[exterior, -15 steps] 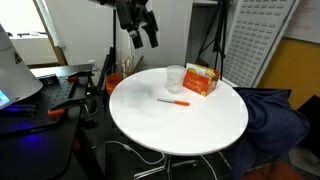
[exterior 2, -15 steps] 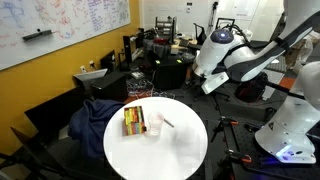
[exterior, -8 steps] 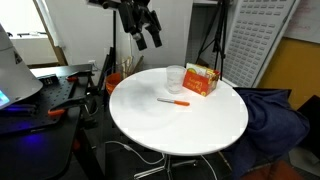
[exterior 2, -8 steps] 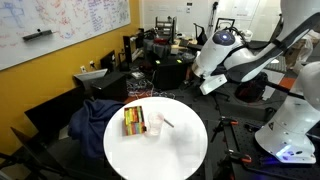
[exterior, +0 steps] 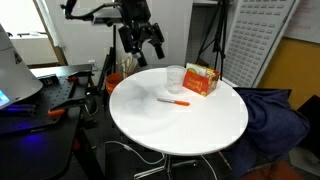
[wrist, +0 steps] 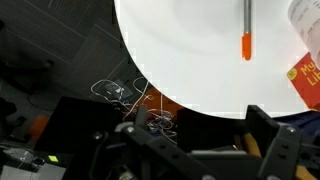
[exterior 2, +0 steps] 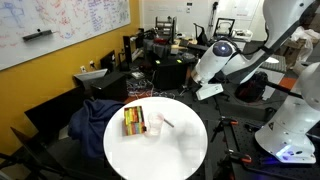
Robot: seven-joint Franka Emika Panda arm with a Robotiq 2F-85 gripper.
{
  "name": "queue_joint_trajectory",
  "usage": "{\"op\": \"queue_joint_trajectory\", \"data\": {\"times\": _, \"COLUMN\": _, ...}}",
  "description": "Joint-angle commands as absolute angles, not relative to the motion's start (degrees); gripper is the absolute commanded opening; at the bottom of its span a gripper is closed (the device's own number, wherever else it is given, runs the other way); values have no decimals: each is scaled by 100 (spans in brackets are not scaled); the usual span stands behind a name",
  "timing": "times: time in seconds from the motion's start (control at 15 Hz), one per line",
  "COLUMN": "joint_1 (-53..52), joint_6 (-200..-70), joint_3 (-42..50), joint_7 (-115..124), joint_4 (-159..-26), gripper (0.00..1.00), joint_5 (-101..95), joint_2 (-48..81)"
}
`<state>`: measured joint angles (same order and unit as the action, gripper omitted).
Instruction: Pick up the pen and put it in the cup
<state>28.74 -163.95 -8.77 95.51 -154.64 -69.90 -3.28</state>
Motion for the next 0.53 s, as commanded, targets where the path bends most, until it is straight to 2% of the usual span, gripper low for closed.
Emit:
{"op": "queue_joint_trajectory", "data": {"times": 0.0, "joint_1": 3007, "joint_6": -16726, "joint_3": -794, "joint_7": 10541, "joint_4": -15117, "gripper": 100, "joint_5": -8000, "joint_2": 228}}
{"op": "queue_joint_trajectory", "data": {"times": 0.47, "joint_1": 3020, "joint_6": -17135, "joint_3": -633, "joint_7": 12574, "joint_4": -14261, "gripper": 100, "joint_5": -10291, "joint_2": 1307}}
